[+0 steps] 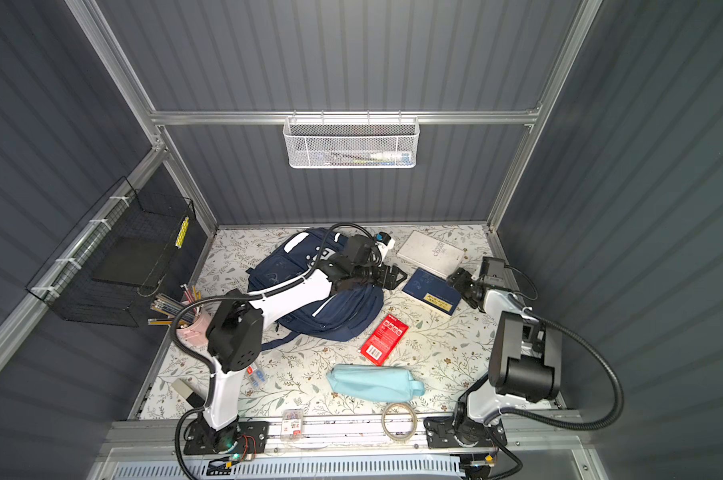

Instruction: Pack the student bag

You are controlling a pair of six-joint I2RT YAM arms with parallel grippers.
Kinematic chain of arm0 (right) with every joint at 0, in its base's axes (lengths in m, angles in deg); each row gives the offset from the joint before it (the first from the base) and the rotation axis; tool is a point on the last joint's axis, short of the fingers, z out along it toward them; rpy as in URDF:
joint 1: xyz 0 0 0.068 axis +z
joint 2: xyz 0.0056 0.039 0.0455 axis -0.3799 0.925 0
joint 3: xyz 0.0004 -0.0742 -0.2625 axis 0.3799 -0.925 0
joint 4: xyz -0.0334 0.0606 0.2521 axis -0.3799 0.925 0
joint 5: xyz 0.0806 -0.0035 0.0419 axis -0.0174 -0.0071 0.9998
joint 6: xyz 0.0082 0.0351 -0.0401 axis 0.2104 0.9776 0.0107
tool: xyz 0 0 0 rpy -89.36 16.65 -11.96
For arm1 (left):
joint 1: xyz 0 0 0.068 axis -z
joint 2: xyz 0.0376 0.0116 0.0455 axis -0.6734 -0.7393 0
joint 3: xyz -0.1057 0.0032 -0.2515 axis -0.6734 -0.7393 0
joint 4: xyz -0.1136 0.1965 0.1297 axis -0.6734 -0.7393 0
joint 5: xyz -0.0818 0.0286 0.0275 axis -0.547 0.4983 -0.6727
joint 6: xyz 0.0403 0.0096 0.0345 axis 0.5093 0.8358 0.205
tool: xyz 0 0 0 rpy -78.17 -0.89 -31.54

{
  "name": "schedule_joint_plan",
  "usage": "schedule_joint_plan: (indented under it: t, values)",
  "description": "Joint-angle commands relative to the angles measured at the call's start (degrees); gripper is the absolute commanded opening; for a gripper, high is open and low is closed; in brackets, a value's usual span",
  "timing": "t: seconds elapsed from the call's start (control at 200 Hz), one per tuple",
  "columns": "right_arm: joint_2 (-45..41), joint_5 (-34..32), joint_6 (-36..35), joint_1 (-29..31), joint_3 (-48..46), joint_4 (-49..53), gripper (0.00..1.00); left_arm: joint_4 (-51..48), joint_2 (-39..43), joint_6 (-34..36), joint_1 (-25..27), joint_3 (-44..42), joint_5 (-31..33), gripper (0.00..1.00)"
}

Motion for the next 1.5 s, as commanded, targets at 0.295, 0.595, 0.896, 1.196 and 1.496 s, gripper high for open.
schedule_joint_plan:
  t: [0.295,0.595,0.896,1.196,1.496]
  values:
    - [12.1,4.2,-6.9,-1.1,13.4,12.1,0.78,-1.2,-19.4,-2.7,1.2,16.1,-3.1,0.84]
    - [20.4,5.7,-8.9,-1.0,21.6,23.2,0.75,2.0,-18.9,-5.8,2.0,13.3,-4.1,0.82]
    - [5.4,8.4,-7.2,2.7,2.4,22.7,0.71,2.4,-20.5,-7.6,2.8,15.7,-4.6,0.82]
    - [-1.4,5.4,-5.9,0.9,-3.0,22.0,0.72,-8.2,-19.0,-7.4,3.0,21.8,4.1,0.84]
    - [-0.2,5.2,-7.1,1.0,-3.3,22.4,0.71,-0.7,-5.4,-14.8,4.6,-1.3,2.8,0.78]
